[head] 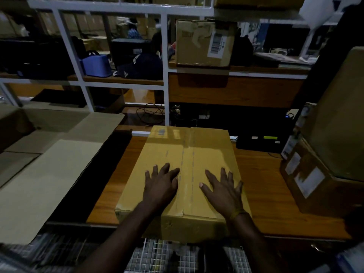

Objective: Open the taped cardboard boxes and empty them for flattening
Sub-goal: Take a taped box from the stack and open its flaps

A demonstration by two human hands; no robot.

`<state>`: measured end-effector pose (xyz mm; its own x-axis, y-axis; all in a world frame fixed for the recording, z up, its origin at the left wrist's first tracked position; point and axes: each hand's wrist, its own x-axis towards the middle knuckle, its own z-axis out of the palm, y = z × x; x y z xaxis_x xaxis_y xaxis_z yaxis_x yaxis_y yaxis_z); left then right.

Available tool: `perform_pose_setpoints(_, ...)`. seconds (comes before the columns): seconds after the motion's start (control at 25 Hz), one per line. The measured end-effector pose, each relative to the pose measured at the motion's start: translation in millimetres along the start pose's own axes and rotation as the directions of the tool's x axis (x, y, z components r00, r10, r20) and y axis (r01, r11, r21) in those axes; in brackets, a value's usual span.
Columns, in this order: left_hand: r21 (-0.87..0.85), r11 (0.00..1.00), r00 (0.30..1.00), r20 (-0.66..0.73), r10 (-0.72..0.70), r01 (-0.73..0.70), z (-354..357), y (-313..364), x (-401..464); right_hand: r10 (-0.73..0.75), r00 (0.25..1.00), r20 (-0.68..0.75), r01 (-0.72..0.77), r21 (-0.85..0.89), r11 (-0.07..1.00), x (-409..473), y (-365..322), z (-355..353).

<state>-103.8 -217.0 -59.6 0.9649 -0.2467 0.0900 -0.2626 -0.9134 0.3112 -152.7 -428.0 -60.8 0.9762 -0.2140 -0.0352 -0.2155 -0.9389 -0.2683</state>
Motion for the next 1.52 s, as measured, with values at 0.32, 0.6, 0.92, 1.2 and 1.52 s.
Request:
perform_pose_setpoints(0.32,-0.059,0.992,0.991,0.071,0.117,-0.113,-0.6,13.6,8.3,-0.031,0.997,0.068,0.029,0.027,0.999,-35.9,-27.6,-2.6)
perform_pose_setpoints(0.6,-0.111,0.973,0.976,0.047,0.211,-0.204,0.5,0.7,27.1,0.067,0.996,0.062,-0.069,0.028,0.997,-48.5,-59.5,1.1)
perform_pose_setpoints(0.92,-0.659,0.651,0.912,-0.144,0.383,-0.377,-8.4,13.1,30.7,0.178,0.979,-0.097,-0.150,0.238,0.960,-58.3,-86.4,-17.9)
perform_pose_setpoints(1.2,-0.659,0.420,0.727,-0.294,0.620,-0.624,-18.9,37.4,50.7,0.257,0.729,-0.635,-0.181,0.183,0.966,-78.9,-88.6,-28.8)
perform_pose_setpoints(1.52,-0.602,0.274,0.636,-0.542,0.549,-0.750,-29.6,131.8,65.3,0.084,0.511,-0.855,-0.429,-0.169,0.887,-83.7,-38.9,-41.1)
